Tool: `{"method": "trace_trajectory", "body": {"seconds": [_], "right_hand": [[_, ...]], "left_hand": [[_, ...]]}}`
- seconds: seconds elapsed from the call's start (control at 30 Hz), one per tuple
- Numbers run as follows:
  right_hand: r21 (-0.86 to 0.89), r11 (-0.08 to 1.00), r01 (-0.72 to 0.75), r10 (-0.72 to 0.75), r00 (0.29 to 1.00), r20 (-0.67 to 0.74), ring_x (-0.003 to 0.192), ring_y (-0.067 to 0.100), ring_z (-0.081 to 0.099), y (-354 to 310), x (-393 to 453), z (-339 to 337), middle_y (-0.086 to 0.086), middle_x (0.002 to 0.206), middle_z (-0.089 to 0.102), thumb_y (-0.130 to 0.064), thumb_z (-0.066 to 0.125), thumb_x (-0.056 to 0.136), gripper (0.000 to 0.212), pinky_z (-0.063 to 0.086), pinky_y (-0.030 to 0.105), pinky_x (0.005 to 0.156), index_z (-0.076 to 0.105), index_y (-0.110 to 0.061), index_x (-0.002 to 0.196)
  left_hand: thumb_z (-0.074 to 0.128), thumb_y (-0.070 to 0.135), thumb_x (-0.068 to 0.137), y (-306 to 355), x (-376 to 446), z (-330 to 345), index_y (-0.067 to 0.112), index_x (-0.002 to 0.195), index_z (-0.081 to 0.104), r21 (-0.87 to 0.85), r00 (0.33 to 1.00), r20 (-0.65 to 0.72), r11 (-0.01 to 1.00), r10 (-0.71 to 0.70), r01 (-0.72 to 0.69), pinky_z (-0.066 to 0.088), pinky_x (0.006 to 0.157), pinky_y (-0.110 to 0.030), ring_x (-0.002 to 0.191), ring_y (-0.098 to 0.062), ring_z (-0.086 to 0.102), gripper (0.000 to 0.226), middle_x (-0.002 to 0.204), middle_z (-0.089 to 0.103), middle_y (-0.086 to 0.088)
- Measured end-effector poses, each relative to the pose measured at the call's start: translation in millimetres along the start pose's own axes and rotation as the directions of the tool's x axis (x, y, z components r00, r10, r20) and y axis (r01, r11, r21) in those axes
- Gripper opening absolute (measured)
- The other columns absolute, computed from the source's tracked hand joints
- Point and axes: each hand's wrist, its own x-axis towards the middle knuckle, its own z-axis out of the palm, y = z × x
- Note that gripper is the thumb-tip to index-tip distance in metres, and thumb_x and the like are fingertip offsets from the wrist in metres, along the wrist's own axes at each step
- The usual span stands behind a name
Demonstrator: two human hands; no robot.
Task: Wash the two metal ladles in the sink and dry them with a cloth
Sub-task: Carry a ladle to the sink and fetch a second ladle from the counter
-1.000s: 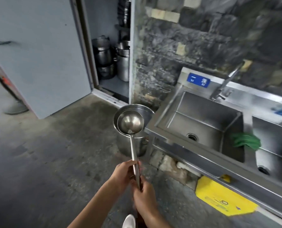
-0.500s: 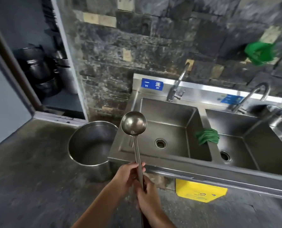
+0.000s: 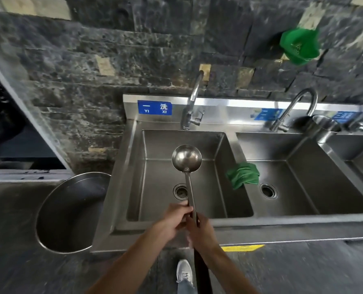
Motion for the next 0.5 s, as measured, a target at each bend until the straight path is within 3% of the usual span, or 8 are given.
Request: {"method": "trace_trajectory", "body": {"seconds": [0.1, 0.2, 0.27, 0.37, 0.43, 0.5], "right_hand": [[0.047, 0.994, -0.095, 0.095, 0.995, 0.006, 0.035, 0.016, 0.049, -2, 46, -20, 0.011, 0.058, 0.061, -0.014, 0.050, 0.104, 0.023, 0.037, 0.024, 0.038, 0.064, 0.003, 0.096], [-0.011, 0.985, -0.172, 0.172, 0.985, -0.016, 0.039, 0.014, 0.054, 1, 87, -40, 0.016, 0.068, 0.070, -0.019, 0.049, 0.103, 0.024, 0.039, 0.022, 0.037, 0.068, -0.006, 0.097], [-0.012, 0.975, -0.224, 0.224, 0.975, -0.008, 0.040, 0.013, 0.055, 4, 114, -51, 0.013, 0.066, 0.068, -0.019, 0.048, 0.102, 0.023, 0.042, 0.023, 0.039, 0.069, -0.010, 0.098], [-0.055, 0.950, -0.308, 0.307, 0.951, -0.033, 0.036, 0.009, 0.055, 14, 158, -64, 0.007, 0.068, 0.067, -0.014, 0.045, 0.101, 0.022, 0.043, 0.021, 0.038, 0.067, -0.011, 0.099], [-0.115, 0.928, -0.356, 0.351, 0.935, -0.060, 0.039, 0.011, 0.058, 21, 186, -71, 0.009, 0.075, 0.070, -0.012, 0.042, 0.100, 0.024, 0.044, 0.021, 0.037, 0.067, -0.009, 0.100], [-0.177, 0.899, -0.400, 0.392, 0.917, -0.077, 0.048, 0.018, 0.065, 30, 214, -77, 0.010, 0.081, 0.071, -0.015, 0.042, 0.098, 0.025, 0.048, 0.025, 0.039, 0.066, -0.009, 0.101]], "left_hand": [[0.062, 0.003, 0.092, 21, 42, 23, 0.021, 0.088, 0.074, 0.015, 0.999, -0.014, 0.999, -0.035, 0.035, 0.043, 0.055, -0.019, 0.068, -0.008, 0.059, 0.022, 0.078, 0.068, 0.001], [0.062, -0.001, 0.091, 38, 79, 43, 0.013, 0.095, 0.074, 0.046, 0.998, 0.007, 0.997, -0.068, 0.067, 0.047, 0.053, -0.018, 0.069, -0.009, 0.062, 0.019, 0.072, 0.069, 0.002], [0.060, -0.005, 0.091, 44, 101, 55, 0.011, 0.087, 0.073, 0.055, 0.996, 0.008, 0.994, -0.092, 0.092, 0.048, 0.059, -0.022, 0.068, -0.012, 0.063, 0.021, 0.067, 0.071, 0.003], [0.058, -0.002, 0.092, 48, 139, 73, 0.012, 0.090, 0.074, 0.074, 0.988, 0.039, 0.986, -0.151, 0.148, 0.048, 0.071, -0.026, 0.077, -0.016, 0.062, 0.021, 0.079, 0.070, -0.003], [0.058, 0.003, 0.092, 49, 160, 83, 0.012, 0.093, 0.075, 0.063, 0.978, 0.048, 0.978, -0.203, 0.200, 0.049, 0.067, -0.024, 0.075, -0.015, 0.062, 0.019, 0.077, 0.069, -0.002], [0.057, 0.006, 0.093, 50, 181, 92, 0.012, 0.094, 0.075, 0.052, 0.968, 0.047, 0.969, -0.245, 0.243, 0.049, 0.057, -0.022, 0.061, -0.011, 0.061, 0.019, 0.066, 0.067, 0.002]]}}
